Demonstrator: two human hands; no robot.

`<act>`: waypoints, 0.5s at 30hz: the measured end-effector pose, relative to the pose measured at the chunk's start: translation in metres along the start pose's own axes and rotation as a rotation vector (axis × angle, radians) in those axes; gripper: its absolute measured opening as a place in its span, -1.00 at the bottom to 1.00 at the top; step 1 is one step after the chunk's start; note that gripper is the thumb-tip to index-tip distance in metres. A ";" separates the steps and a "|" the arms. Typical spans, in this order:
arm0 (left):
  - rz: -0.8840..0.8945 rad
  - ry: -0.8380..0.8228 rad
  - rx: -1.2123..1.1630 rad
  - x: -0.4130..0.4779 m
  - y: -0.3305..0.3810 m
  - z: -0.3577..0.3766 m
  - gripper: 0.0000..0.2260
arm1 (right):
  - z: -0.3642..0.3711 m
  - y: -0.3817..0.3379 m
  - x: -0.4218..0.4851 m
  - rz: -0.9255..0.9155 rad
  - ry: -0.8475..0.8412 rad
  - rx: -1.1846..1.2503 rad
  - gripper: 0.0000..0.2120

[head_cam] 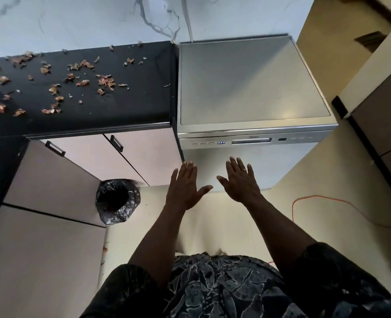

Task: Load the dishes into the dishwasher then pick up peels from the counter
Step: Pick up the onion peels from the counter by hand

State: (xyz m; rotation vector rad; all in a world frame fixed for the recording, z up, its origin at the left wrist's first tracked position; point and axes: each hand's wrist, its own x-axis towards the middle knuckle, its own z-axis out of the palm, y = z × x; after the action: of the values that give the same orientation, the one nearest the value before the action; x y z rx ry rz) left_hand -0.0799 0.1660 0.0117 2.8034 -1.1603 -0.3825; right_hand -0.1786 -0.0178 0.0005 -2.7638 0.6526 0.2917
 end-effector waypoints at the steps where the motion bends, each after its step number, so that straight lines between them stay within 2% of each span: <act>1: -0.001 0.003 0.003 -0.001 0.002 0.000 -0.13 | 0.000 0.001 -0.001 -0.001 -0.001 0.009 -0.32; 15: -0.054 0.010 -0.015 -0.011 0.000 0.001 -0.16 | 0.000 0.000 -0.003 0.007 -0.017 -0.001 -0.30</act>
State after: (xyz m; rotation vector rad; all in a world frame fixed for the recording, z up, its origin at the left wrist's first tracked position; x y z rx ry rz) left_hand -0.0872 0.1738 0.0126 2.8247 -1.0770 -0.3791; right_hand -0.1815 -0.0164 0.0018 -2.7578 0.6586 0.3164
